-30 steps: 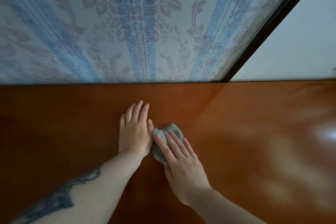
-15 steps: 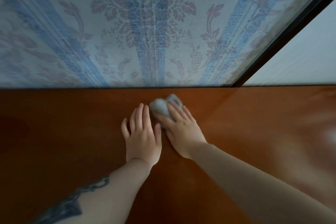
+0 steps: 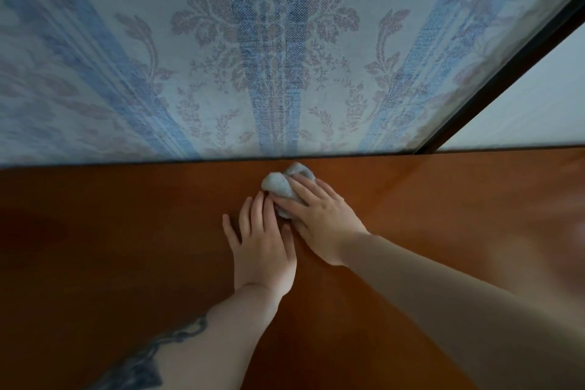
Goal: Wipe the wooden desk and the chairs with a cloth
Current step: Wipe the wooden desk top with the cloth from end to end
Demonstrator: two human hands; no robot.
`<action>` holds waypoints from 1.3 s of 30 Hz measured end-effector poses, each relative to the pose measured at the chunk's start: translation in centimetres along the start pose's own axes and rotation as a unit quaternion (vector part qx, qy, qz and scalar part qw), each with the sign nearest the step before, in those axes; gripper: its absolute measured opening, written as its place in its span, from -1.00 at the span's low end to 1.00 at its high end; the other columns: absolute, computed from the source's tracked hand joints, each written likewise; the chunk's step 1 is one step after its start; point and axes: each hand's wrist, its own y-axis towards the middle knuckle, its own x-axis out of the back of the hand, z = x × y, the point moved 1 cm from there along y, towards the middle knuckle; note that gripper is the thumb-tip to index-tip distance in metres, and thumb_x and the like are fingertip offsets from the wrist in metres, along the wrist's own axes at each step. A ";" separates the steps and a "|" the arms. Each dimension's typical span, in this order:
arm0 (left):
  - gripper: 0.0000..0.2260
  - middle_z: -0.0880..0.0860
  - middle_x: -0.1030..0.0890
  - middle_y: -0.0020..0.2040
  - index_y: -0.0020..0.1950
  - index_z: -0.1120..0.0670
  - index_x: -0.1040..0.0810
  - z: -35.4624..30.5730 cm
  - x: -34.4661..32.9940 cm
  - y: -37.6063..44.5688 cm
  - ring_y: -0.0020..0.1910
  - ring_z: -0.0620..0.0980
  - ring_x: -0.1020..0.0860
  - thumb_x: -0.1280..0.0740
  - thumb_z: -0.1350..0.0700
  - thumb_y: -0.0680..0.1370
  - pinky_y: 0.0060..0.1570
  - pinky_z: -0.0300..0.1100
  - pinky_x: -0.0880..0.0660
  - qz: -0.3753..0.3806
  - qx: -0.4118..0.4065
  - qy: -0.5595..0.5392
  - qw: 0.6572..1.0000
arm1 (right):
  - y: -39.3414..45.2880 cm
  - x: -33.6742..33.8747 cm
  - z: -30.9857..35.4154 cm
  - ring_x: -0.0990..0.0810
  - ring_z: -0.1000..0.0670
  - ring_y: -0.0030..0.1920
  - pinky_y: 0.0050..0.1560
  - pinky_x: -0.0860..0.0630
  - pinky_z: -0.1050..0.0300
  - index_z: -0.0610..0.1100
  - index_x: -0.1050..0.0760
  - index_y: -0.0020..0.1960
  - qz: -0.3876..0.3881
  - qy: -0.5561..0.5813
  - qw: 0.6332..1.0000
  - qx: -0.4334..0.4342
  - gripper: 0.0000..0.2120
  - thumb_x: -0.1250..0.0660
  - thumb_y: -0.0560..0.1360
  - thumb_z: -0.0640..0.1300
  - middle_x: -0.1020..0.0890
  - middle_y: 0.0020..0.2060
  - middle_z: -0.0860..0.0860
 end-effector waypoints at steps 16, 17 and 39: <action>-0.50 0.10 -0.40 0.42 0.44 0.15 -0.36 0.1 -0.1 -0.1 0.43 0.10 -0.27 -0.03 -0.03 0.56 0.39 0.32 -0.17 -0.015 -0.013 -0.009 1.000 | -10.2 -3.6 4.8 -0.10 0.02 0.55 0.47 -0.08 -0.04 0.14 -0.25 0.50 -0.080 0.061 0.989 -0.109 -0.51 -0.09 0.57 -0.01 -0.24 0.52 0.03; -0.51 0.11 -0.40 0.43 0.44 0.15 -0.36 0.0 -0.1 -0.2 0.43 0.11 -0.27 -0.04 -0.03 0.57 0.39 0.32 -0.17 -0.014 -0.014 -0.008 1.000 | -12.7 -3.5 4.2 -0.10 0.04 0.55 0.45 -0.10 -0.02 0.18 -0.20 0.52 -0.051 0.045 0.996 -0.065 -0.48 -0.12 0.56 0.02 -0.23 0.53 0.05; -0.50 0.11 -0.41 0.41 0.44 0.16 -0.38 -0.2 0.1 0.0 0.42 0.12 -0.29 0.00 -0.03 0.58 0.38 0.33 -0.18 -0.012 -0.018 0.002 1.000 | -4.4 -0.8 -5.0 -0.06 -0.04 0.55 0.53 0.17 0.03 0.11 -0.20 0.52 -0.113 0.035 0.957 -0.267 -0.55 -0.08 0.63 -0.01 -0.16 0.55 -0.04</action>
